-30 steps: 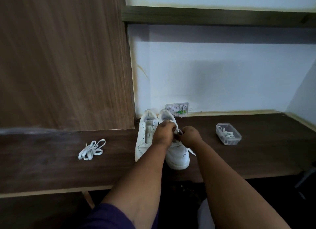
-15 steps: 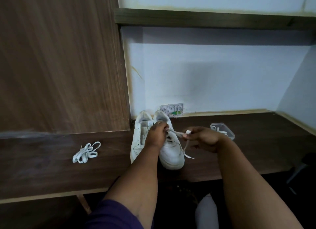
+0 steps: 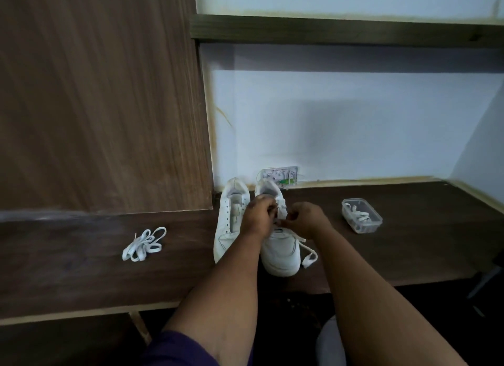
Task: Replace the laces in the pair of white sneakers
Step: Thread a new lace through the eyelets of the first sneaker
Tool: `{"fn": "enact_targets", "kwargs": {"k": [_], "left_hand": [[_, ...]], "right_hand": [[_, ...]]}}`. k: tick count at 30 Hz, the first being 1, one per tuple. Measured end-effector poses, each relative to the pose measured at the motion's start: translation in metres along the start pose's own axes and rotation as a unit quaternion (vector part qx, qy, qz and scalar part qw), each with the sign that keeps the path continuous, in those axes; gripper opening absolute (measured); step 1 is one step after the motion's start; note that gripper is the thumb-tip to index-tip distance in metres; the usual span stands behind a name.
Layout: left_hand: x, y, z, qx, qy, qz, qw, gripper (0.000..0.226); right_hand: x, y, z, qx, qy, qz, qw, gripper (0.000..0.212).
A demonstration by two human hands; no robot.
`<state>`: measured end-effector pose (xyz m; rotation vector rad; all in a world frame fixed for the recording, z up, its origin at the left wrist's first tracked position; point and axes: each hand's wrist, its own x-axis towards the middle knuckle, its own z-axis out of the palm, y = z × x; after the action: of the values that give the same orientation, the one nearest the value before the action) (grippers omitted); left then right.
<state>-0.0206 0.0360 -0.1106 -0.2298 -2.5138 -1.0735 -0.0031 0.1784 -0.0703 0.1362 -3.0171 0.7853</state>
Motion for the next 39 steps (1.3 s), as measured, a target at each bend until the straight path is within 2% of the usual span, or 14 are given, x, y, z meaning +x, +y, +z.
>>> {"fn": "enact_targets", "kwargs": {"k": [6, 12, 14, 16, 18, 21, 23, 26, 30, 32, 34, 35, 36, 39], "left_hand": [[0.002, -0.002, -0.002, 0.018, -0.005, -0.004, 1.0, 0.009], [0.003, 0.005, 0.002, 0.013, -0.015, 0.012, 1.0, 0.009], [0.001, 0.005, 0.003, 0.01, -0.003, 0.013, 1.0, 0.008], [0.0, 0.005, 0.004, 0.008, 0.006, 0.012, 1.0, 0.007], [-0.001, 0.007, 0.005, 0.011, 0.006, 0.007, 1.0, 0.009], [-0.002, 0.009, 0.005, -0.005, -0.005, -0.003, 1.0, 0.017], [-0.004, 0.01, 0.003, -0.009, -0.008, -0.009, 1.0, 0.019], [-0.005, 0.01, 0.002, -0.004, -0.002, -0.005, 1.0, 0.021], [-0.004, 0.011, 0.002, -0.005, -0.006, -0.023, 1.0, 0.024], [-0.004, 0.01, 0.002, -0.014, 0.006, -0.033, 0.999, 0.025], [-0.004, 0.011, 0.002, -0.017, 0.019, -0.036, 0.999, 0.023], [-0.004, 0.012, 0.002, -0.01, 0.022, -0.032, 0.999, 0.02], [-0.004, 0.014, 0.002, -0.002, 0.019, -0.028, 0.999, 0.018], [-0.005, 0.017, 0.005, -0.004, 0.017, -0.019, 1.0, 0.013]], "right_hand": [[0.0, -0.009, -0.003, -0.037, -0.074, -0.05, 0.995, 0.024], [0.0, 0.014, -0.027, 0.052, -0.118, -0.032, 0.991, 0.022], [-0.002, 0.019, -0.024, 0.024, -0.073, 0.006, 0.997, 0.024], [-0.003, 0.023, -0.022, 0.018, 0.059, 0.045, 0.997, 0.013], [-0.006, 0.019, -0.023, 0.085, 0.155, 0.037, 0.984, 0.012], [-0.007, 0.006, -0.015, 0.073, 0.075, -0.028, 0.994, 0.026], [-0.007, 0.0, -0.004, 0.018, 0.019, -0.018, 1.0, 0.036], [-0.001, -0.001, 0.003, -0.004, 0.001, -0.004, 1.0, 0.03], [-0.009, -0.005, -0.026, 0.102, -0.036, -0.07, 0.992, 0.037], [-0.021, 0.007, -0.049, 0.273, -0.102, -0.075, 0.954, 0.028], [-0.033, 0.033, -0.065, 0.521, -0.181, -0.05, 0.832, 0.009], [-0.037, 0.047, -0.068, 0.601, -0.196, -0.048, 0.773, 0.018], [-0.04, 0.061, -0.066, 0.645, -0.196, -0.052, 0.737, 0.028], [-0.047, 0.081, -0.05, 0.705, -0.18, -0.005, 0.686, 0.031]]}}
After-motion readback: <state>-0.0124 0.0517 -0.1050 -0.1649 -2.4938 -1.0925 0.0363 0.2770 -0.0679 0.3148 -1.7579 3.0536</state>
